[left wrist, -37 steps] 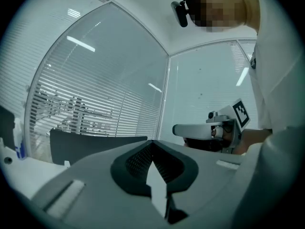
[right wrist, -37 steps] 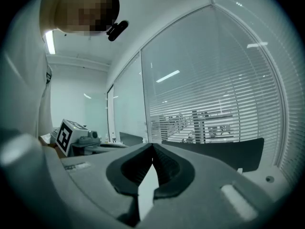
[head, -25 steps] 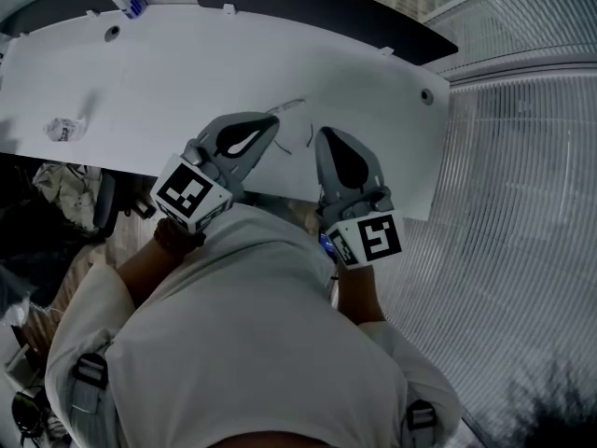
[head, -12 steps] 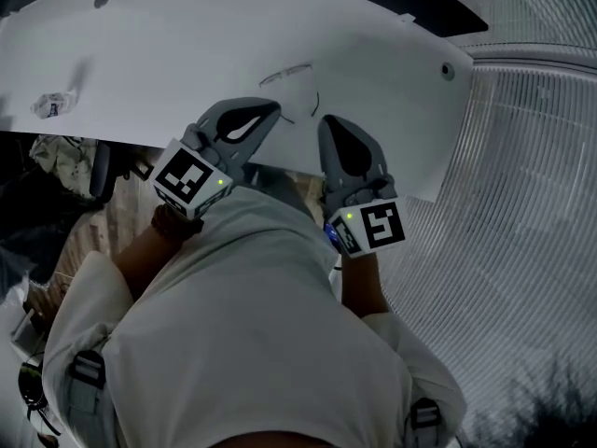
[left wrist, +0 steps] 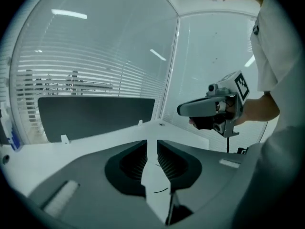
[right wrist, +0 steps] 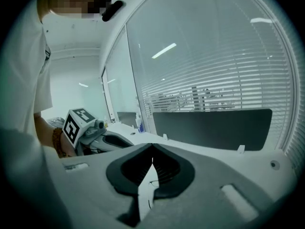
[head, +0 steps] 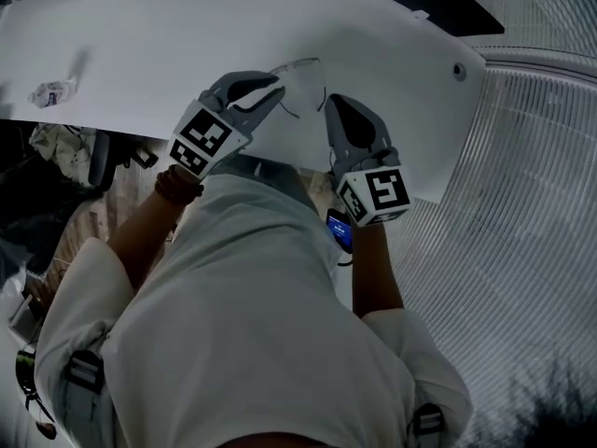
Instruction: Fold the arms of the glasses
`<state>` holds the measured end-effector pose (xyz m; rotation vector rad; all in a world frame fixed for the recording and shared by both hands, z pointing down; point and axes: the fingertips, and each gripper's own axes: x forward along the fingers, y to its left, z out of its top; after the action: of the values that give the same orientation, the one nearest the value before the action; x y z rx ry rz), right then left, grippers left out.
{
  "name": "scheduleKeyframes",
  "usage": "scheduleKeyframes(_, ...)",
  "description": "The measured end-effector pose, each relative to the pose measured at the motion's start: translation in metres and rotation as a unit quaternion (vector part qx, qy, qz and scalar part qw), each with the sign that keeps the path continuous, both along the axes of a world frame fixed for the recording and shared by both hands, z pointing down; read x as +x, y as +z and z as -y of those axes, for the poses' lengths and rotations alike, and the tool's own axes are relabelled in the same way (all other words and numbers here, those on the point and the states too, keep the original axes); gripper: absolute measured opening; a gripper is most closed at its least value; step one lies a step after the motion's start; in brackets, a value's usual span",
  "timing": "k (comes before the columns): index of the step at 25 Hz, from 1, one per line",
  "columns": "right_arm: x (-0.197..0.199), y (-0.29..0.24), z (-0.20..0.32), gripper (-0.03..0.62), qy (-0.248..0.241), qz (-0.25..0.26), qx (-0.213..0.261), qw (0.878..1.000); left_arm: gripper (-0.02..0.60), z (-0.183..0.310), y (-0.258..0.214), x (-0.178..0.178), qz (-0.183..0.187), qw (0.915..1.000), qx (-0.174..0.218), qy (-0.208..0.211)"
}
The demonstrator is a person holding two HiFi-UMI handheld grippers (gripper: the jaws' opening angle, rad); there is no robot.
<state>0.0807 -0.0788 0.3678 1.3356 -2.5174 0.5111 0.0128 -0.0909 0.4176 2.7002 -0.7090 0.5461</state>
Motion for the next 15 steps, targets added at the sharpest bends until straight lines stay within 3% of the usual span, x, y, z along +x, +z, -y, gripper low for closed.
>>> scheduleKeyframes(8, 0.03, 0.1, 0.024, 0.024, 0.009, -0.026, -0.093, 0.995, 0.064, 0.034, 0.106, -0.004, 0.12, 0.992, -0.034, 0.016)
scheduleKeyframes(15, 0.065, 0.186, 0.033, 0.039, 0.038, -0.05, -0.166, 0.984, 0.086, 0.04, 0.167, 0.004, 0.161, 0.9841, -0.064, 0.037)
